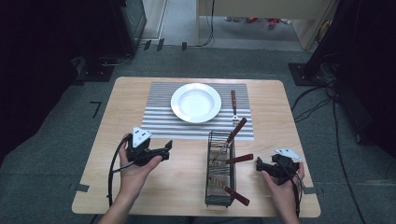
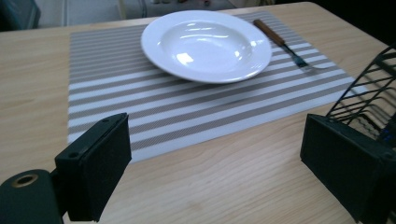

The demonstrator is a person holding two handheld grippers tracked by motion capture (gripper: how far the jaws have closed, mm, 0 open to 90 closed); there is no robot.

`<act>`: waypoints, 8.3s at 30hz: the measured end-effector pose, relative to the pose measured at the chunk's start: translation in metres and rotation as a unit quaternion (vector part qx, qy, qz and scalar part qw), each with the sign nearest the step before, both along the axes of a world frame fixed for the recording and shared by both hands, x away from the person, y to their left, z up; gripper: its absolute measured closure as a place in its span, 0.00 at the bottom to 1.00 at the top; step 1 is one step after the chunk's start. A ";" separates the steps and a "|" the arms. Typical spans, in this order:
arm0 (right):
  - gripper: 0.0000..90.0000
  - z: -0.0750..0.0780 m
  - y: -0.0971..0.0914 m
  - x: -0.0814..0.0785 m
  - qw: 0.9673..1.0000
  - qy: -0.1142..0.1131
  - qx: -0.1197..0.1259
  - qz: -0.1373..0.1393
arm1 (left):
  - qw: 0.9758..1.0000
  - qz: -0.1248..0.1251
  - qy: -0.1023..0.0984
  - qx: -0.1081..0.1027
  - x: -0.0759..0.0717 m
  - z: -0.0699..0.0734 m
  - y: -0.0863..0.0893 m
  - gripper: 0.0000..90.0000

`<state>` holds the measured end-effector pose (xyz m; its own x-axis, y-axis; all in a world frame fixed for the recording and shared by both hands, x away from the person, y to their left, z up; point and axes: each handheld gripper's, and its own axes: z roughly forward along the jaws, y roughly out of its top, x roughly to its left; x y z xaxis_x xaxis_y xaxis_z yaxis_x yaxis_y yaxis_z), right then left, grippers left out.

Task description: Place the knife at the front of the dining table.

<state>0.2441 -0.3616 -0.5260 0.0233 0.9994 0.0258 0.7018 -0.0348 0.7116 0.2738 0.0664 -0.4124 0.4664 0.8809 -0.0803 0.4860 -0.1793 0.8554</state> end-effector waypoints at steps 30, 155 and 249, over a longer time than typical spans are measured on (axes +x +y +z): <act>0.00 0.000 0.000 0.000 1.000 -0.001 0.000 0.001 | 0.986 -0.165 -0.022 -0.024 0.030 0.038 -0.113 0.34; 0.00 0.000 -0.001 0.000 1.000 -0.001 0.000 0.008 | 0.953 -0.197 -0.127 -0.191 0.031 0.104 -0.042 0.85; 0.00 0.000 -0.001 0.000 1.000 -0.001 0.000 0.008 | 0.994 0.079 0.008 -0.079 0.207 -0.027 0.034 0.85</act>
